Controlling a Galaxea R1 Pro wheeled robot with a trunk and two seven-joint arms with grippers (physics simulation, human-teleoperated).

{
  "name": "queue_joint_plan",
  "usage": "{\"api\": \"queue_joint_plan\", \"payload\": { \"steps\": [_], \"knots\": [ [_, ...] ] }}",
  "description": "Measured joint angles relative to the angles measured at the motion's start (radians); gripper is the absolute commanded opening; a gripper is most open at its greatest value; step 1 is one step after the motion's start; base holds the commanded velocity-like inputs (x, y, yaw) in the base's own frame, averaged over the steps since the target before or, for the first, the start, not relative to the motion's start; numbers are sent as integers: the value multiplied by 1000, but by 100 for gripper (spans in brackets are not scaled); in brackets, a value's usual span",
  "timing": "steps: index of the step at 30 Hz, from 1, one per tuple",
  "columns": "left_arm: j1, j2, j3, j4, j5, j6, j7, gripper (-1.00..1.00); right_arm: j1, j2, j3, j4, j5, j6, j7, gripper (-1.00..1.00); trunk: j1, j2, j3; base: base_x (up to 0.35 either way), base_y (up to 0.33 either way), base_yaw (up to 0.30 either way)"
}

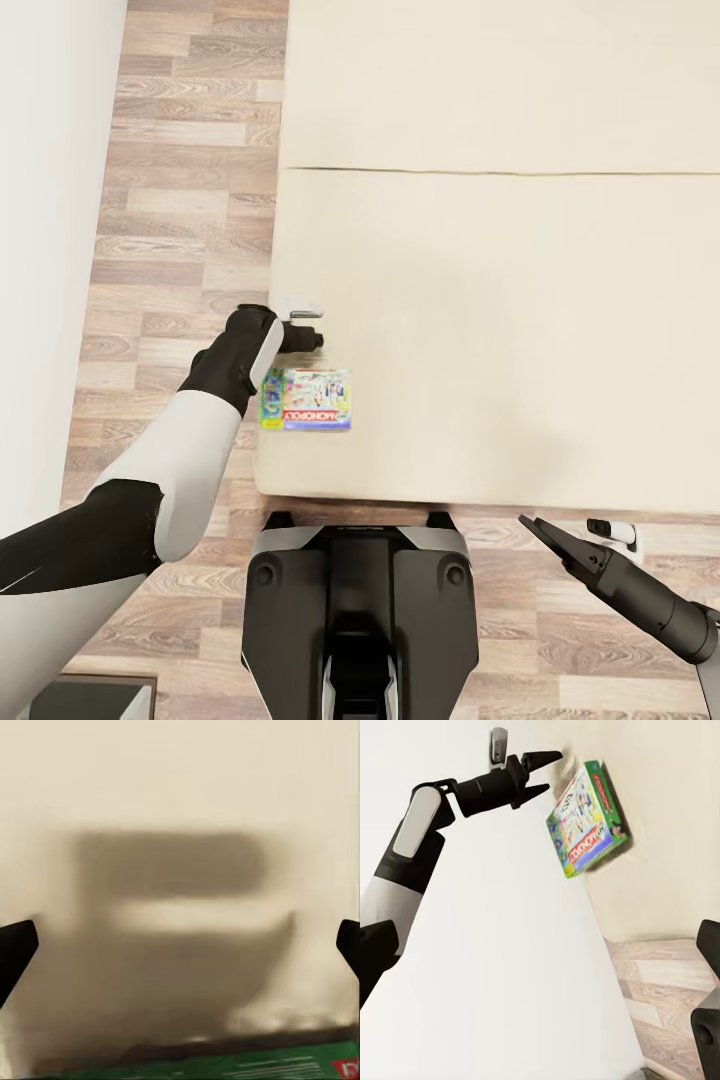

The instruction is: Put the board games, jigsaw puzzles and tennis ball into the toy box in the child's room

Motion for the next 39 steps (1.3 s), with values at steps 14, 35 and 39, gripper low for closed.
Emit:
{"api": "queue_joint_plan", "payload": {
  "steps": [14, 35, 39],
  "knots": [
    [0, 0, 0, 0, 0, 1, 0, 100, 0, 1, 1, 0, 0, 0, 0, 100, 0, 0, 0, -5, 0, 0],
    [0, 0, 0, 0, 0, 2, 0, 100, 0, 2, 1, 0, 0, 0, 0, 100, 0, 0, 0, 0, 0, 0],
    [0, 0, 0, 0, 0, 2, 0, 100, 0, 2, 1, 0, 0, 0, 0, 100, 0, 0, 0, 0, 0, 0]
  ]
}}
